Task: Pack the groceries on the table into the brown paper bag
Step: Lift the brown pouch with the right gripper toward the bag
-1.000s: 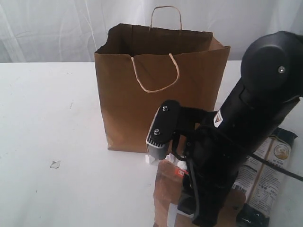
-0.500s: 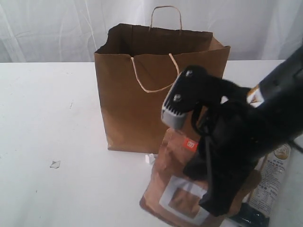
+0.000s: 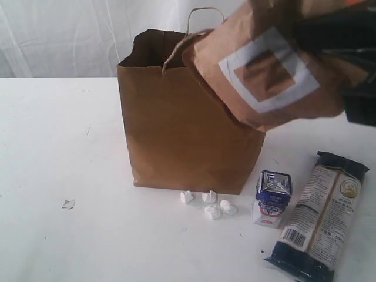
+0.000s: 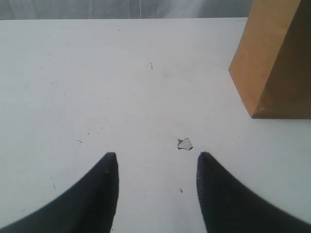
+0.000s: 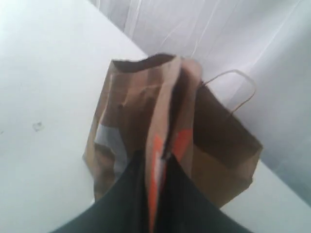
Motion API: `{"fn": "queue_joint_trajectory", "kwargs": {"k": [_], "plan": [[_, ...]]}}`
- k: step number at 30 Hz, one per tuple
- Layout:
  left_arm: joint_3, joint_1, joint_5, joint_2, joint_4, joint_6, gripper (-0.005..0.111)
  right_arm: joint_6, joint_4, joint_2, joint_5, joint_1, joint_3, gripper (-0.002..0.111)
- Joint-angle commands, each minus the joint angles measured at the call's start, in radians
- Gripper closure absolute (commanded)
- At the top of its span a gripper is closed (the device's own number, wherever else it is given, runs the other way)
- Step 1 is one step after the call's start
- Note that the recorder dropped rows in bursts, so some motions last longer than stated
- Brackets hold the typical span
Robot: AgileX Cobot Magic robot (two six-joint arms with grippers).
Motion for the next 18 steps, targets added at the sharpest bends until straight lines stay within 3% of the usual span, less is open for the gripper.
{"fn": "queue_joint_trajectory", "kwargs": {"k": [1,10,18], "plan": [[0.003,0.003,0.005,-0.004,-0.011,0.003,0.054,0.012,-0.096,0.013,-0.167,-0.002,-0.014,0.108],[0.003,0.003,0.005,-0.004,-0.011,0.003,0.054,0.07,-0.219,0.045,-0.32,-0.002,-0.014,0.108],[0.003,0.003,0.005,-0.004,-0.011,0.003,0.054,0.07,-0.269,0.034,-0.343,-0.002,-0.015,0.108]]}}
